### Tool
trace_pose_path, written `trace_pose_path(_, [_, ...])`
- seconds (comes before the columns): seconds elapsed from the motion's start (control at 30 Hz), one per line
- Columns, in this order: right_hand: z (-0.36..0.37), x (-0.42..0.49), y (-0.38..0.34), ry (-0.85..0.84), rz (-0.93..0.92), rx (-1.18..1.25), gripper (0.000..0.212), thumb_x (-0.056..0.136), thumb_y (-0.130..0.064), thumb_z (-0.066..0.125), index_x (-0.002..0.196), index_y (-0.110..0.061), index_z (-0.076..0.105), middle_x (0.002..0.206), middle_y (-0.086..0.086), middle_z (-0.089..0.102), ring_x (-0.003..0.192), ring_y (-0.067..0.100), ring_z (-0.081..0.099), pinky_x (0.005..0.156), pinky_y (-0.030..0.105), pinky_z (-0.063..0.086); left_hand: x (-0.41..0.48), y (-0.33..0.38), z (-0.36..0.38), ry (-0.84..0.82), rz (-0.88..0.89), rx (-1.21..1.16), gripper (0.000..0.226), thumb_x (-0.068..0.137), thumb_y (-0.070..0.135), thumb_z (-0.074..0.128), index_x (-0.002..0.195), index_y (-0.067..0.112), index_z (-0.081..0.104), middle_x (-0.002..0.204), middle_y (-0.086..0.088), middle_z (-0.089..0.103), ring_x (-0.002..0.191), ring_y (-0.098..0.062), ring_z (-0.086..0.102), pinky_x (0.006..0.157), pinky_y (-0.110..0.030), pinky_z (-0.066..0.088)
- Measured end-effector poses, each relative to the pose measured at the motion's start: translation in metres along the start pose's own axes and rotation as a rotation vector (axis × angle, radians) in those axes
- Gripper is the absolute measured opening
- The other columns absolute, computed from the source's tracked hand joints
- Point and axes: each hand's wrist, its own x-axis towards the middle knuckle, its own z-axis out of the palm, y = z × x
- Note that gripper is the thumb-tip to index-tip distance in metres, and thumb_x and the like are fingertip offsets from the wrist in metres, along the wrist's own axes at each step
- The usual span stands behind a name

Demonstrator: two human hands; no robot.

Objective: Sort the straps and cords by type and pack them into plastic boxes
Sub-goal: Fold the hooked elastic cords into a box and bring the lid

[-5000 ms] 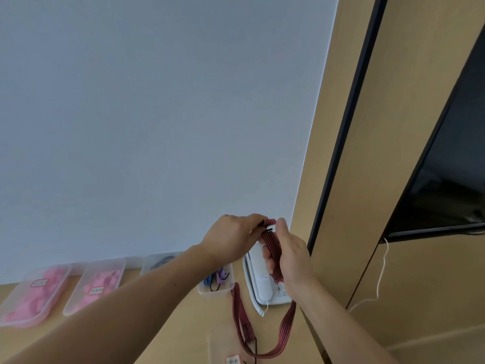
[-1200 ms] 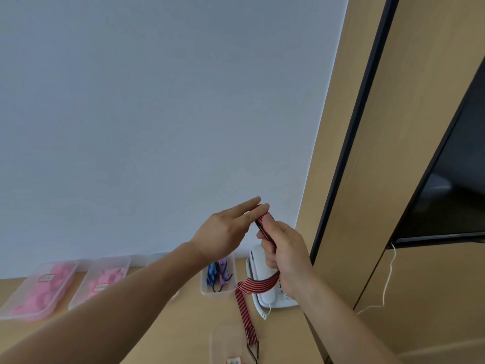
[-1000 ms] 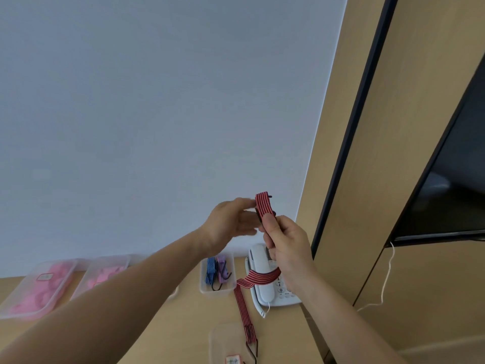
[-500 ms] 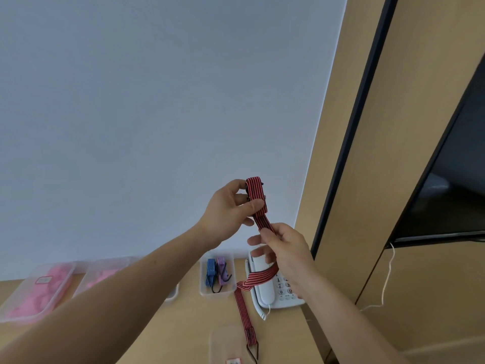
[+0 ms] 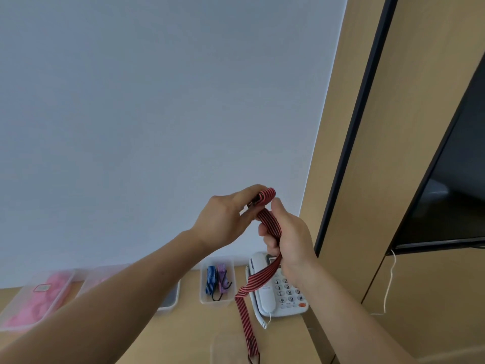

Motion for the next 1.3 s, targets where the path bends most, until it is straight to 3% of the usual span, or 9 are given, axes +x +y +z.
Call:
trace_pose_path(0.17, [0.001,-0.001,0.006,-0.039,0.017,0.032,0.070,0.069,-0.076,0.055,0.087,-0.010,0.071,0.065,0.001,0.059,0.045,0.009,0.034,0.041,0.021,0.023,-0.005,-0.008,-0.001,0.044,0.301,0.217,0.036,0.092,0.014,0.059,0.126,0.018,0.047,0.096,0.001,0.076,0.057,-0.021,0.067,0.041,-0.031,0.051])
trace_pose_path(0.3, [0.000,-0.003,0.012,-0.094,-0.009,0.077,0.058,0.072,-0.073,0.057,0.079,-0.018,0.075,0.067,0.001,0.058,0.046,0.009,0.034,0.044,0.022,0.021,-0.012,-0.016,0.001,-0.035,0.312,0.181,0.070,0.074,-0.014,0.071,0.133,0.015,0.044,0.118,-0.007,0.071,0.067,-0.023,0.070,0.048,-0.034,0.056])
trace_pose_path(0.53, [-0.005,-0.002,0.014,-0.095,-0.021,0.133,0.052,0.080,-0.060,0.060,0.088,-0.010,0.071,0.069,0.002,0.058,0.047,0.009,0.035,0.044,0.021,0.024,-0.010,-0.019,0.005,-0.111,0.249,0.137,0.058,0.077,-0.019,0.063,0.128,0.006,0.064,0.133,-0.013,0.062,0.091,-0.025,0.073,0.066,-0.038,0.062])
trace_pose_path(0.67, [-0.009,0.000,0.010,-0.093,-0.082,0.122,0.035,0.086,-0.044,0.064,0.090,-0.009,0.067,0.071,0.001,0.057,0.048,0.009,0.033,0.045,0.021,0.024,-0.008,-0.008,0.009,-0.176,-0.214,-0.310,0.049,0.095,-0.004,0.053,0.139,0.016,0.055,0.144,-0.007,0.053,0.126,-0.008,0.056,0.100,-0.023,0.048])
trace_pose_path(0.73, [-0.010,0.001,0.008,-0.094,-0.136,0.079,0.027,0.093,-0.035,0.060,0.090,-0.009,0.063,0.071,-0.001,0.056,0.049,0.010,0.033,0.046,0.021,0.026,0.000,0.002,0.008,-0.205,-0.642,-0.681,0.045,0.100,0.018,0.052,0.144,0.022,0.046,0.138,-0.001,0.059,0.117,-0.009,0.062,0.102,-0.028,0.047])
trace_pose_path(0.8, [-0.011,0.001,0.009,-0.078,-0.169,0.005,0.021,0.100,-0.026,0.054,0.090,-0.009,0.061,0.069,-0.004,0.055,0.050,0.011,0.033,0.047,0.022,0.027,0.007,0.006,0.007,-0.290,-0.915,-0.908,0.039,0.097,0.039,0.052,0.127,0.015,0.061,0.113,-0.001,0.072,0.103,-0.016,0.068,0.099,-0.039,0.050])
trace_pose_path(0.93, [-0.012,-0.001,0.013,-0.044,-0.200,-0.134,0.023,0.102,-0.020,0.049,0.088,-0.006,0.061,0.069,-0.005,0.058,0.050,0.013,0.034,0.049,0.026,0.028,0.004,0.009,0.006,-0.432,-0.882,-0.909,0.035,0.101,0.033,0.049,0.104,0.004,0.069,0.083,-0.006,0.067,0.087,-0.015,0.067,0.104,-0.051,0.043])
trace_pose_path(1.17, [-0.014,0.005,0.019,0.042,-0.059,-0.236,0.012,0.099,-0.018,0.054,0.102,-0.011,0.063,0.082,0.001,0.075,0.050,0.010,0.053,0.047,0.025,0.040,0.008,0.005,0.011,-0.054,-0.907,-0.786,0.016,0.094,0.016,0.064,0.106,0.006,0.067,0.096,-0.005,0.077,0.089,-0.018,0.070,0.092,-0.042,0.053])
trace_pose_path(1.3, [-0.012,0.004,0.023,0.048,-0.012,-0.223,0.013,0.099,-0.016,0.052,0.099,-0.013,0.065,0.086,0.002,0.074,0.057,0.011,0.058,0.048,0.024,0.042,0.011,0.002,0.012,-0.043,-0.804,-0.557,0.015,0.093,0.016,0.064,0.106,0.012,0.063,0.092,0.002,0.077,0.085,-0.013,0.071,0.083,-0.034,0.056])
